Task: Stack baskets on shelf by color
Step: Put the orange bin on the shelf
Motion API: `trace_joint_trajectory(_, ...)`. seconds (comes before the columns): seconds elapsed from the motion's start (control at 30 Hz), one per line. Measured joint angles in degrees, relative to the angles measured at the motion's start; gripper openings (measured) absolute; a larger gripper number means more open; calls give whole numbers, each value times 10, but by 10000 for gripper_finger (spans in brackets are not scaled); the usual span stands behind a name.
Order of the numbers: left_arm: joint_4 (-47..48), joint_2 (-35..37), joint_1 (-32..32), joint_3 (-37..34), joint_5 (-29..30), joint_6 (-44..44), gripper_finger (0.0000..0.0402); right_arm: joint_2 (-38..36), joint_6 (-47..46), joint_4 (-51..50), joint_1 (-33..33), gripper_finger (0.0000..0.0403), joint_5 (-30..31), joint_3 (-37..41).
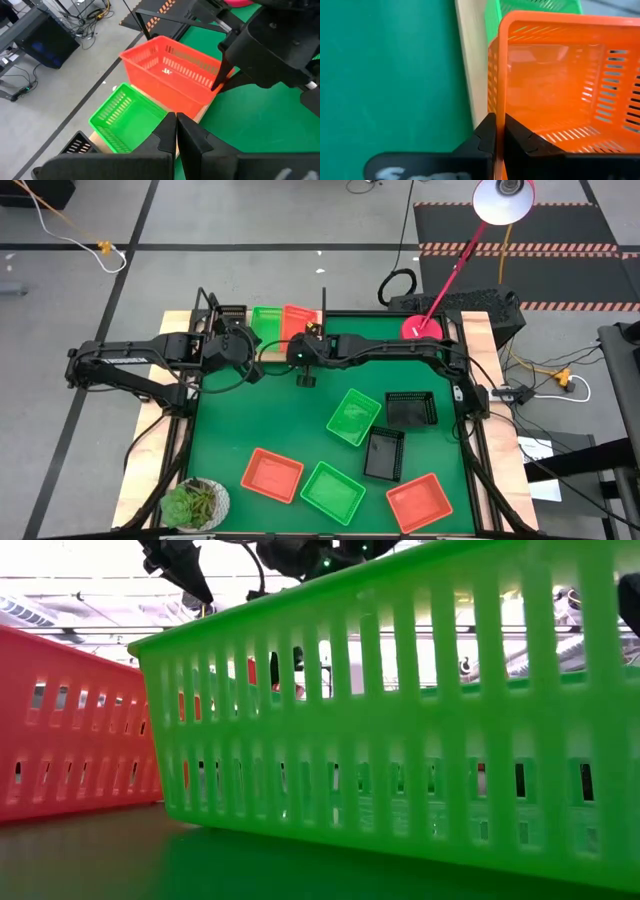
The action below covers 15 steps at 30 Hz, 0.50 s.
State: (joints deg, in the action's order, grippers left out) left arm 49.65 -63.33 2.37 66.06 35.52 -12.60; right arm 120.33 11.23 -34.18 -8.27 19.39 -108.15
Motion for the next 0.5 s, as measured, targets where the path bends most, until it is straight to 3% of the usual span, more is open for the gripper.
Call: trace_joint_trajectory(0.5,-2,0,0,0,0,0,17,-1,2,34,-25,20,-4,51)
